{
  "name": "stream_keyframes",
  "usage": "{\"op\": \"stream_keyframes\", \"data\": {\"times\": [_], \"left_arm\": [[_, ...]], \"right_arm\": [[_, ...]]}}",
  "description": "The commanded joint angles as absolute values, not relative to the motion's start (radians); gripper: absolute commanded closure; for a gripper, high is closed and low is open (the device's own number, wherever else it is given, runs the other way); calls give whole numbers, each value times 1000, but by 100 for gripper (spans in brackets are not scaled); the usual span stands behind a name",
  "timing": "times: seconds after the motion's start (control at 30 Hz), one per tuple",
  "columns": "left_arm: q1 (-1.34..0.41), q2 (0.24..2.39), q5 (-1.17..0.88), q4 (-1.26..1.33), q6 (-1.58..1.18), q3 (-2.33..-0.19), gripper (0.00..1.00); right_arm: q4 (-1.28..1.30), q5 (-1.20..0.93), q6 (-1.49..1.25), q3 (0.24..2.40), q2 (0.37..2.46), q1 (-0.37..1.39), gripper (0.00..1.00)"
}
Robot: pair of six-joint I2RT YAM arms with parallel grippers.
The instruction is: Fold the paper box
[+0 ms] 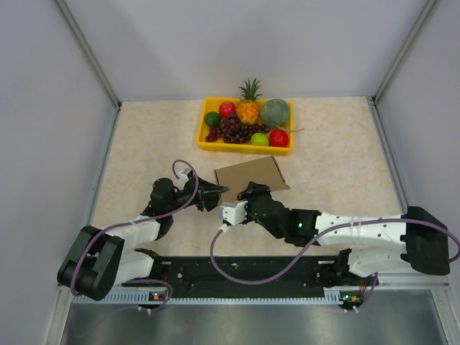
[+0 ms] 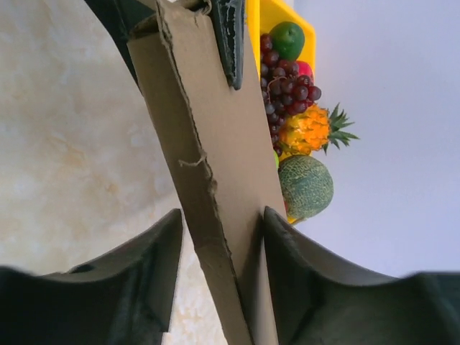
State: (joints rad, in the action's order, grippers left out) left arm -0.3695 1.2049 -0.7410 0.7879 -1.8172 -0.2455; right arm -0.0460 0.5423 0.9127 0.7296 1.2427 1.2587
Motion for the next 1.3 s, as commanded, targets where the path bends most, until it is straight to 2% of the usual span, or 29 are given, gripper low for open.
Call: {"op": "stream_keyframes", "data": {"times": [0.0, 0.13, 0.2, 0.27, 0.3, 0.4, 0.43, 0.53, 0.6, 0.7, 0.87, 1.0, 1.07, 1.27], "left_arm": [[-364, 1175, -770, 879, -1839, -238, 70], [-353, 1163, -801, 847, -1737, -255, 52], [-347, 1117, -813, 701, -1591, -268, 47], [-309, 1079, -839, 530, -1349, -290, 45], [-296, 1018, -812, 329, -1253, -313, 43], [-249, 867, -761, 113, -970, -349, 43], [-241, 826, -697, -57, -909, -371, 43], [-238, 680, -548, -211, -721, -442, 44], [-239, 637, -528, -233, -619, -483, 46], [-253, 678, -575, -215, -510, -537, 52], [-374, 822, -597, -180, -330, -641, 46], [-457, 917, -592, -136, -238, -709, 43], [-495, 977, -563, -158, -186, -768, 48], [-540, 1127, -482, -247, -97, -903, 56]], "right_arm": [[-63, 568, 881, 782, 1239, 1278, 61], [41, 540, 799, 816, 1247, 1267, 69], [127, 477, 727, 828, 1235, 1253, 73], [217, 406, 651, 854, 1227, 1221, 75], [256, 369, 626, 876, 1223, 1207, 75], [378, 226, 540, 903, 1216, 1148, 76], [412, 183, 517, 926, 1218, 1123, 76], [497, 31, 462, 962, 1245, 1048, 76], [524, -90, 431, 985, 1262, 987, 76], [577, -233, 413, 1021, 1311, 905, 75], [667, -371, 417, 1094, 1400, 809, 74], [701, -396, 423, 1160, 1465, 787, 74], [706, -400, 426, 1170, 1479, 784, 75], [710, -402, 434, 1186, 1490, 769, 76]]}}
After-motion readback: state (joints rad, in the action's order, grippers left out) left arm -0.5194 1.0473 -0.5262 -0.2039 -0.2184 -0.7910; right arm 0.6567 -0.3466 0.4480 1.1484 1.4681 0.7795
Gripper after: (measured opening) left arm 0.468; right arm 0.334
